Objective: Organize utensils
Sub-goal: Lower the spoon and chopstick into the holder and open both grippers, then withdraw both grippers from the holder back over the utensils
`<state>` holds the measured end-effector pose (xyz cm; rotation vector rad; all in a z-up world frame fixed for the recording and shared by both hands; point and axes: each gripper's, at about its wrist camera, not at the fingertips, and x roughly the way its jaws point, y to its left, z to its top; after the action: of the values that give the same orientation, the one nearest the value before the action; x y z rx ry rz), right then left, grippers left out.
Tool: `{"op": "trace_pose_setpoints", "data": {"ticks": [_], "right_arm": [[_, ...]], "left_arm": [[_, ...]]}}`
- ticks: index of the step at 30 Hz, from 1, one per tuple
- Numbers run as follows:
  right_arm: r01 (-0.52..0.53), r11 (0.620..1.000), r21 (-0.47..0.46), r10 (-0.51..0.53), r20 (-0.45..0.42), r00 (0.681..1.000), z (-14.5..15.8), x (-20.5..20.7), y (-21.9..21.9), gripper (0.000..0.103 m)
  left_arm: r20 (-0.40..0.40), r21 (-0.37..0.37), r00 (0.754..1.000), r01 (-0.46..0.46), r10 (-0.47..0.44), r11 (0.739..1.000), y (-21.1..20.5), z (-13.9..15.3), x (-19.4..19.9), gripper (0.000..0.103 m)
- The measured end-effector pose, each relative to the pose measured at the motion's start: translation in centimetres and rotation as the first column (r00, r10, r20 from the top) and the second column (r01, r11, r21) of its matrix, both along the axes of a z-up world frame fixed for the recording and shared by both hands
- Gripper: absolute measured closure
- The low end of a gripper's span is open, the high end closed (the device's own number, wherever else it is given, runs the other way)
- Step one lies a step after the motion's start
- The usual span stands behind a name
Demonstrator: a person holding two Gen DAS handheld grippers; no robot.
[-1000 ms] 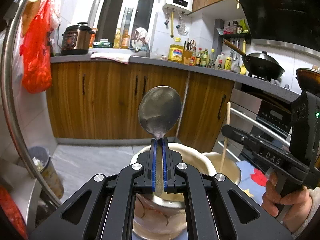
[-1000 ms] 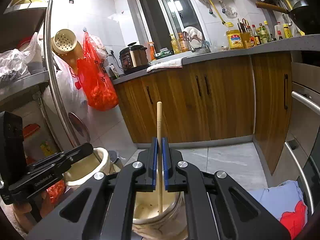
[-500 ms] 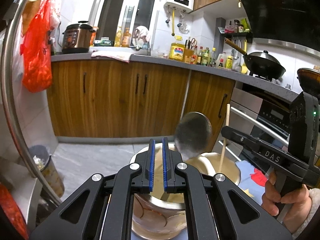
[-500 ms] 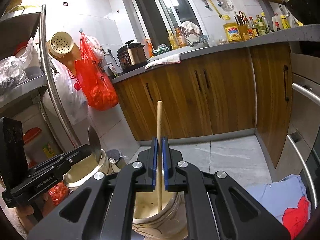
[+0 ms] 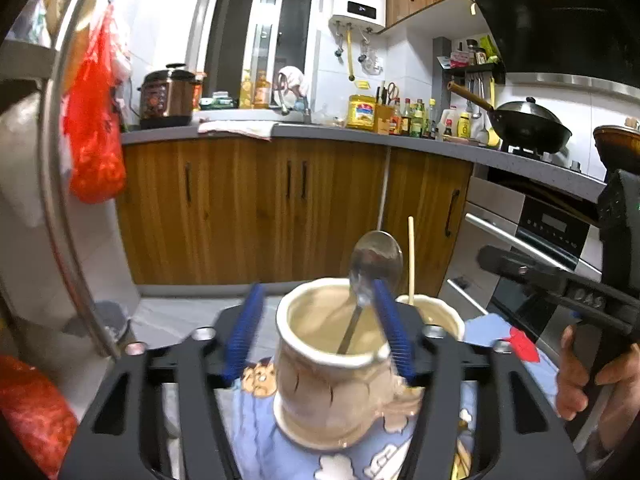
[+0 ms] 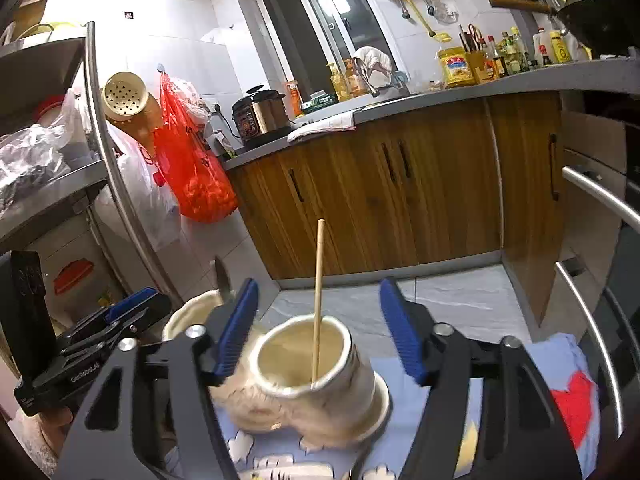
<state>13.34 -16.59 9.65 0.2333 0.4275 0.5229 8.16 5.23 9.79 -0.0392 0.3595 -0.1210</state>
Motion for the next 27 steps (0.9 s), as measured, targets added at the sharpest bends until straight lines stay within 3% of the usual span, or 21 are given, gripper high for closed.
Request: {"op": "trace_pose_setpoints", "data": {"ticks": [3, 8, 16, 27], "right_arm": [[0.002, 1.000, 0.004, -0.002, -0.014, 1.000, 0.4, -2.3, -1.0, 0.018], [0.020, 1.000, -0.003, -0.020, -0.015, 1.000, 0.3, -6.3, -2.3, 0.006], [0.102, 0.995, -0.020, -0.103, -0.078, 0.992, -2.2, -9.6, -4.5, 0.005], [0.123, 0.982, -0.147, -0.145, -0.151, 0.978, -7.0, -8.8, -4.9, 0.005]], "left_arm": [[-0.005, 0.002, 1.000, -0.015, 0.015, 1.000, -0.1, 0.2, -2.2, 0.028], [-0.047, 0.000, 0.998, -0.049, 0.049, 0.999, -0.5, -0.1, -5.5, 0.010], [-0.098, -0.018, 0.992, -0.085, 0.083, 0.996, -1.9, -1.8, -8.7, 0.006], [-0.223, 0.047, 0.970, -0.087, 0.095, 0.995, -3.9, -7.4, -8.0, 0.005]]}}
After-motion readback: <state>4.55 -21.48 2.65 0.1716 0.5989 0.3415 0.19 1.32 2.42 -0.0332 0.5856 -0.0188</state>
